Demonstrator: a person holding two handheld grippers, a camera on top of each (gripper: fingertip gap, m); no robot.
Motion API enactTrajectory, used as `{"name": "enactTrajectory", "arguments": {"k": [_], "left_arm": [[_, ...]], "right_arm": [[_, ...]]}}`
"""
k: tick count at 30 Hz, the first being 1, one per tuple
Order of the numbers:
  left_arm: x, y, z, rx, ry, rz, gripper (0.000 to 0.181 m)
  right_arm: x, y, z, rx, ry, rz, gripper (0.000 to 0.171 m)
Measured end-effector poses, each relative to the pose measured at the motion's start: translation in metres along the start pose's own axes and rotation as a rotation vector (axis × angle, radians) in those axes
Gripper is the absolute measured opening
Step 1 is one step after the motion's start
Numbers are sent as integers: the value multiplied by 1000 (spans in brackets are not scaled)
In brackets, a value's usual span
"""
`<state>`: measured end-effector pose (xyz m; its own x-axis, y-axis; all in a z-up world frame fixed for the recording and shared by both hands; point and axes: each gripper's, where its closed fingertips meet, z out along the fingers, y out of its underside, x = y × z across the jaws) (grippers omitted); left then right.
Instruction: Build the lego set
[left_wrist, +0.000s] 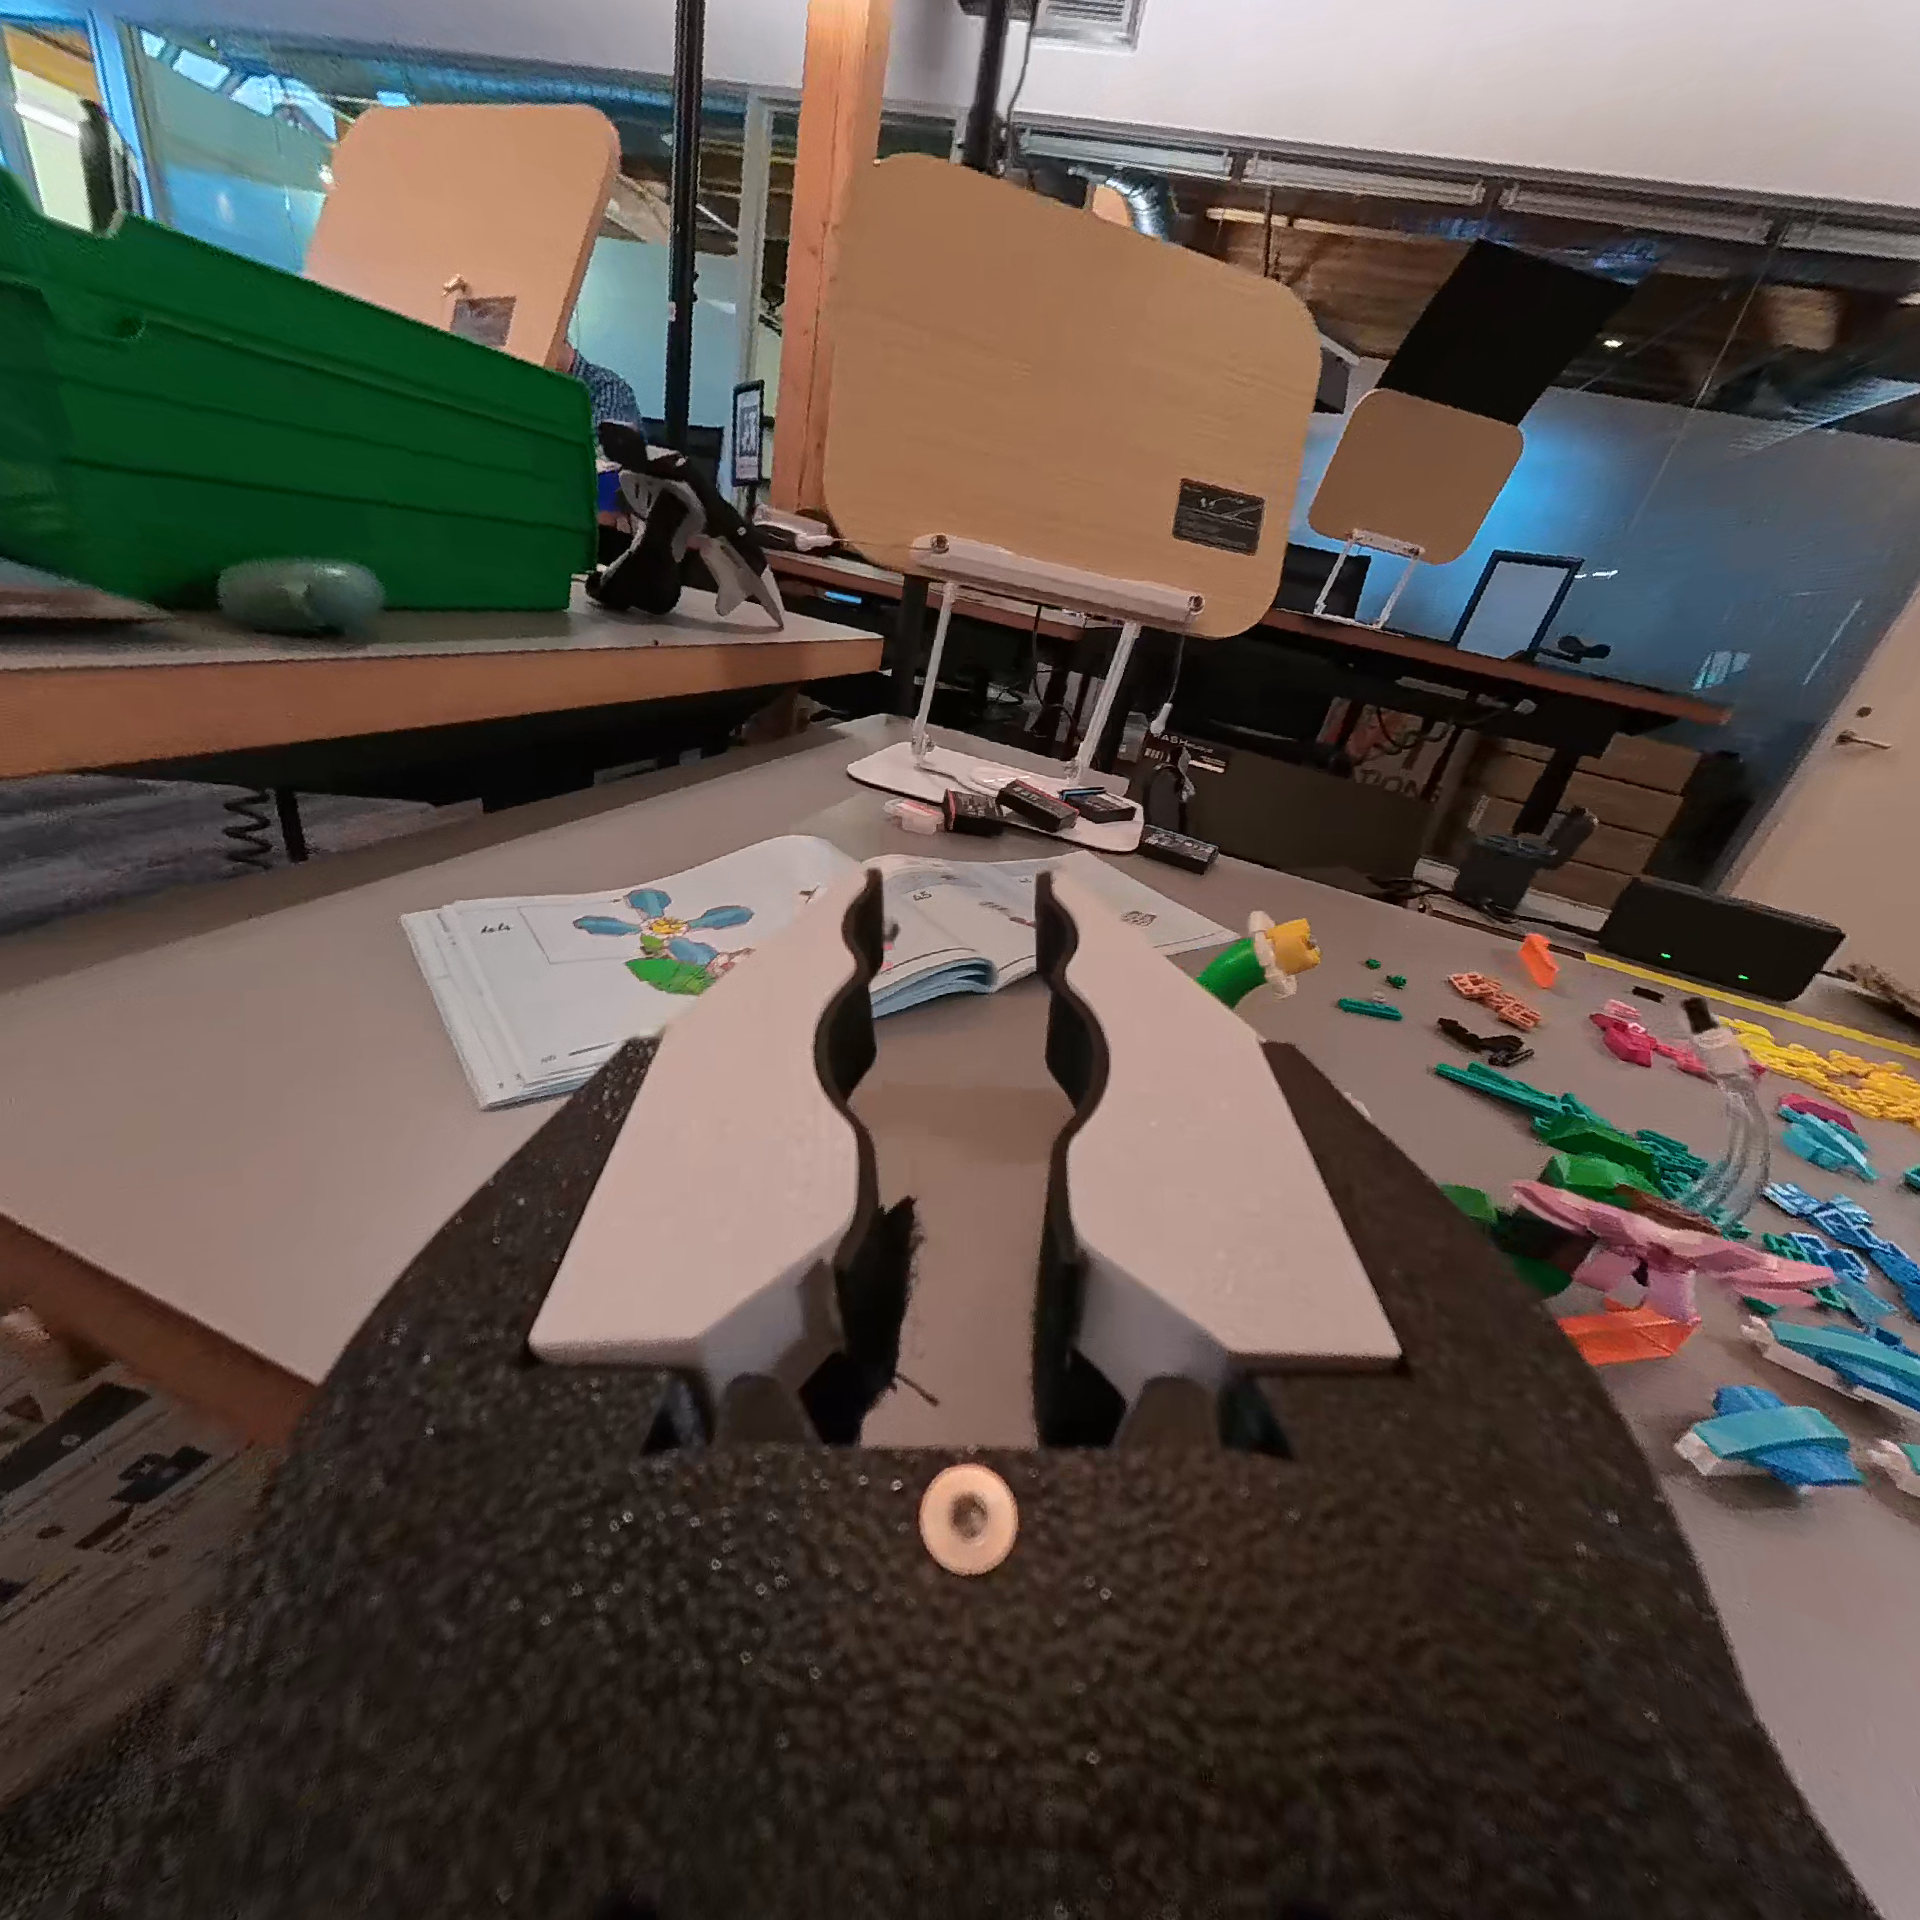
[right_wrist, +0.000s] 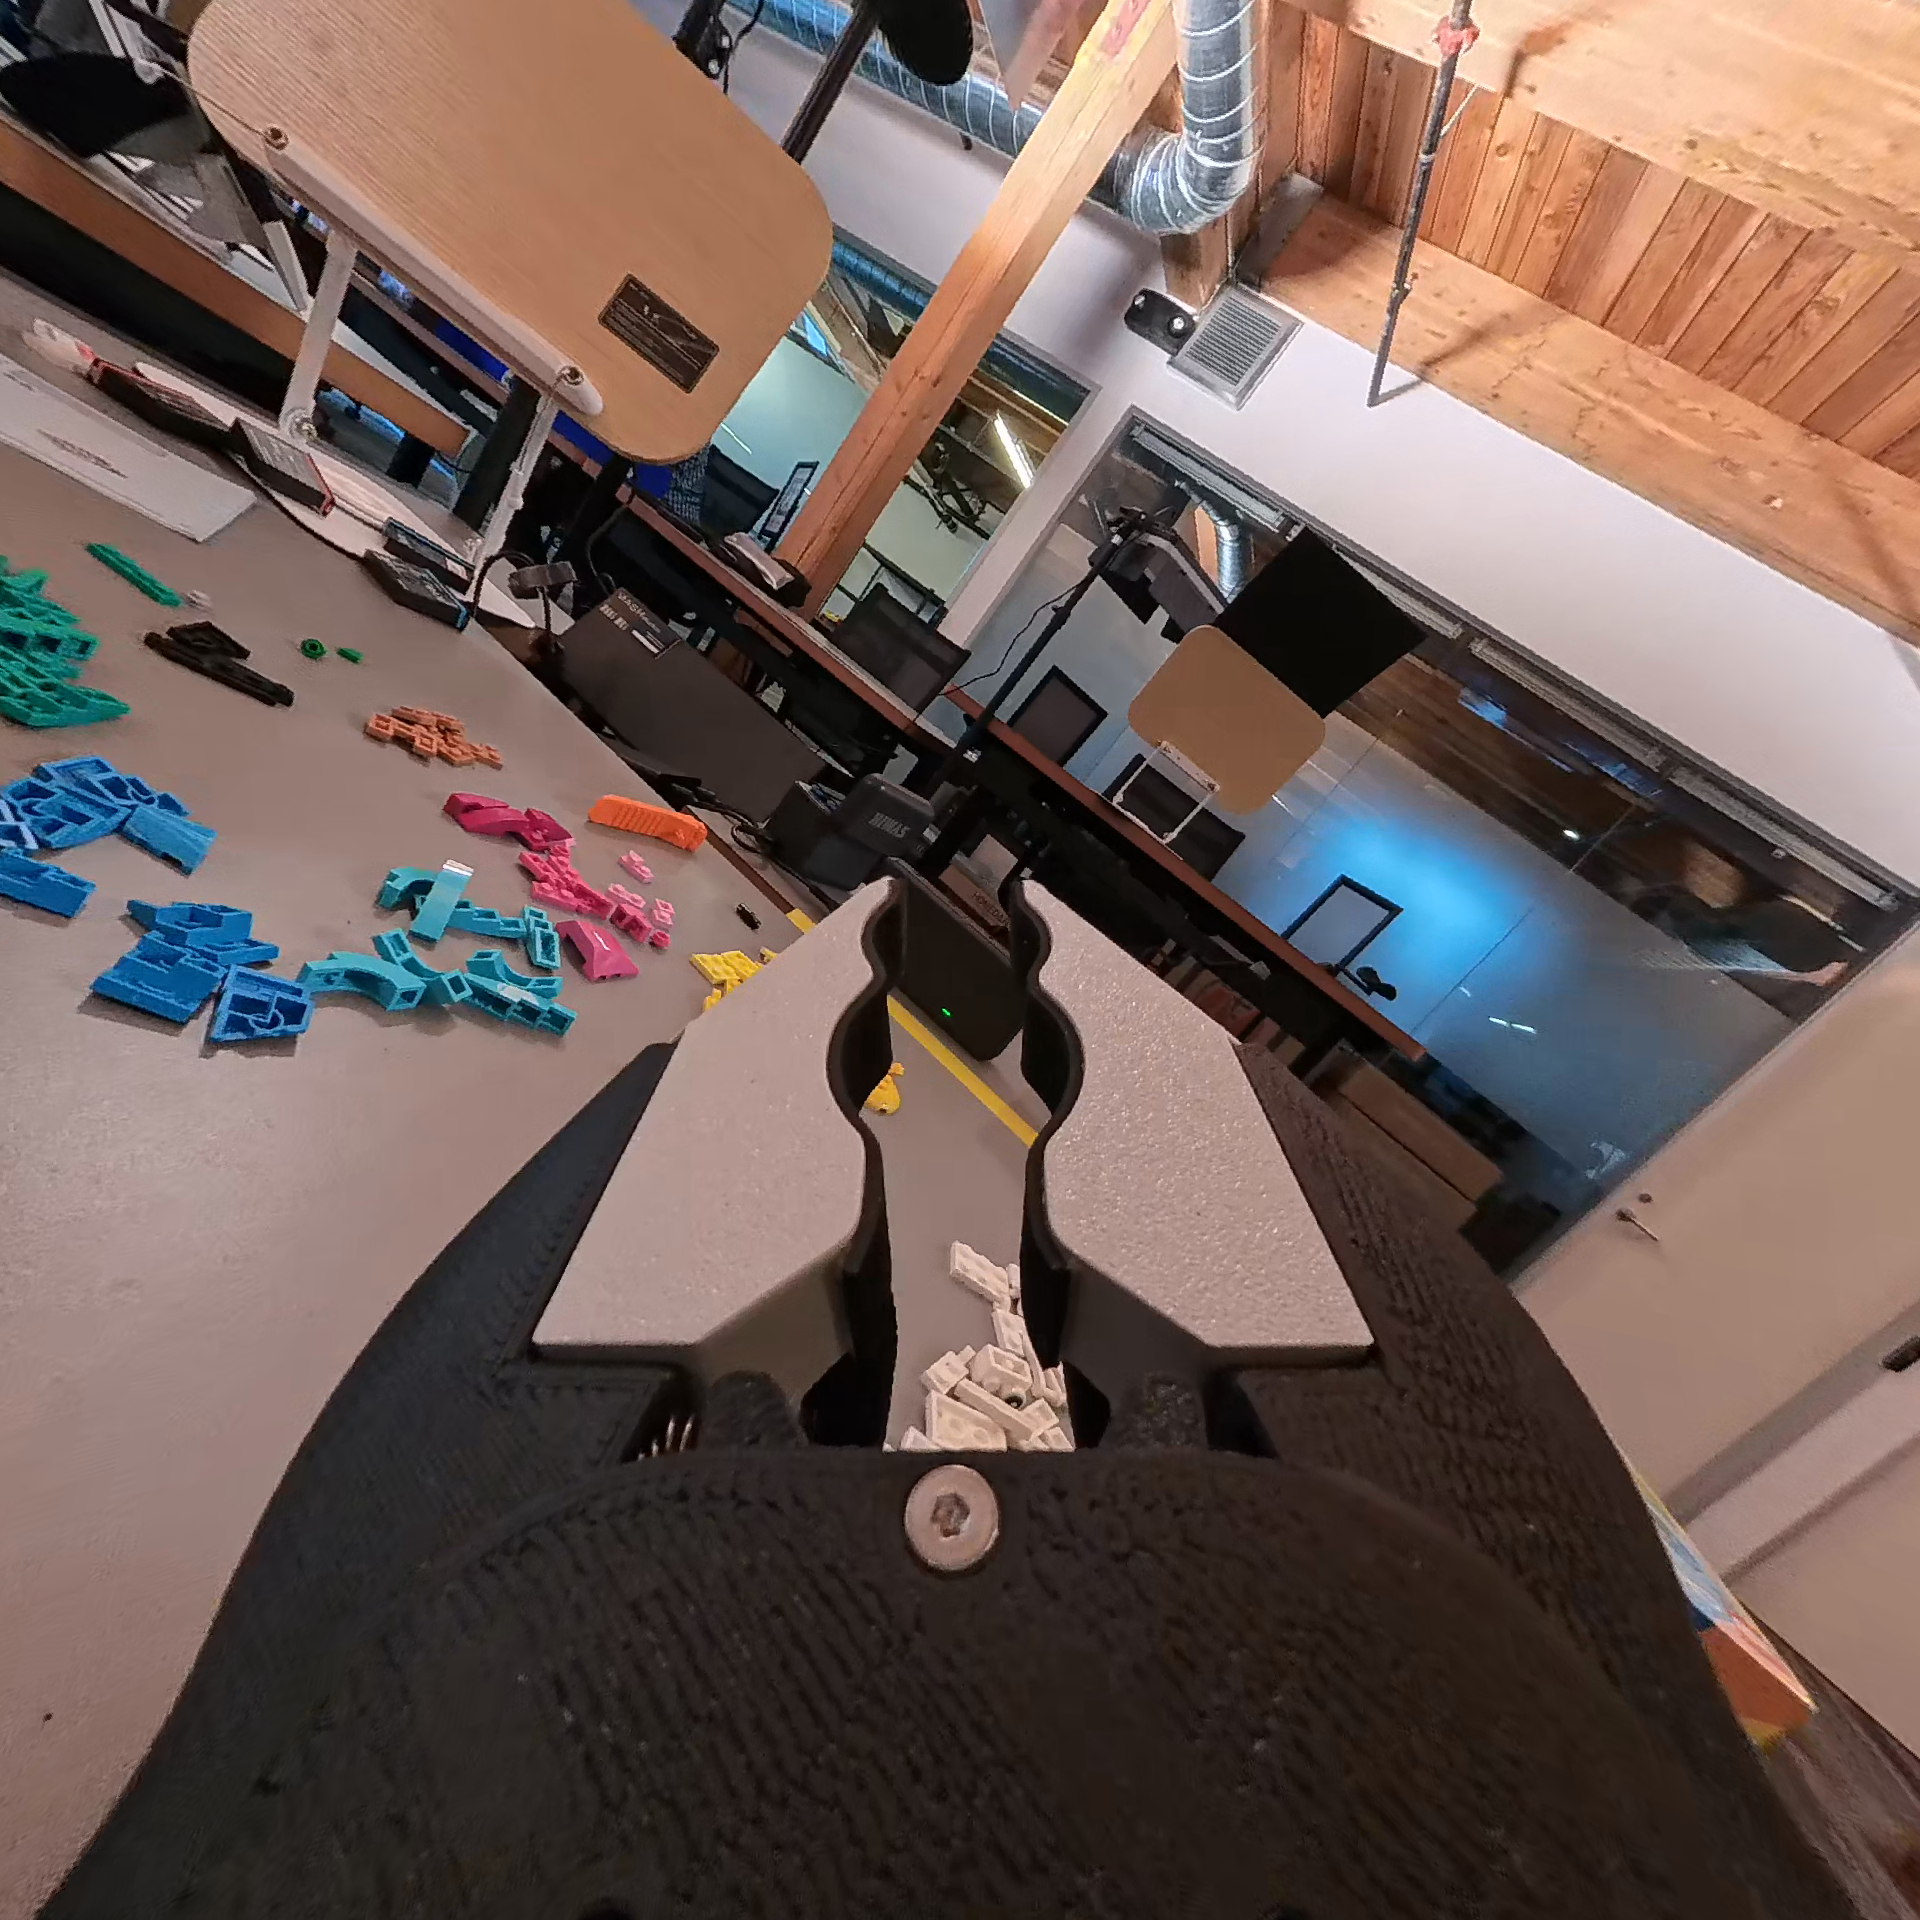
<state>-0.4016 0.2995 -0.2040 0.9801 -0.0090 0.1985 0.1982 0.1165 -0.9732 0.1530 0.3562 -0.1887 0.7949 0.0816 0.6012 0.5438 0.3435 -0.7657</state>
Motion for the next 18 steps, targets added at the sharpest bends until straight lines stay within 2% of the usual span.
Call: {"name": "enactTrajectory", "arguments": {"k": [6,13,15,18], "left_arm": [[-10,6,1,-25,-5,-47,26],[5,8,4,-38,48,-18,27],[39,-9,3,-5,174,14,29],[146,-27,-17,-76,587,67,31]], "right_arm": [[-4,1,1,-9,-14,-14,18],[-5,3,3,-13,-22,-4,18],[-5,3,4,-13,-24,-3,18],[-5,2,4,-11,-26,2,18]]}}
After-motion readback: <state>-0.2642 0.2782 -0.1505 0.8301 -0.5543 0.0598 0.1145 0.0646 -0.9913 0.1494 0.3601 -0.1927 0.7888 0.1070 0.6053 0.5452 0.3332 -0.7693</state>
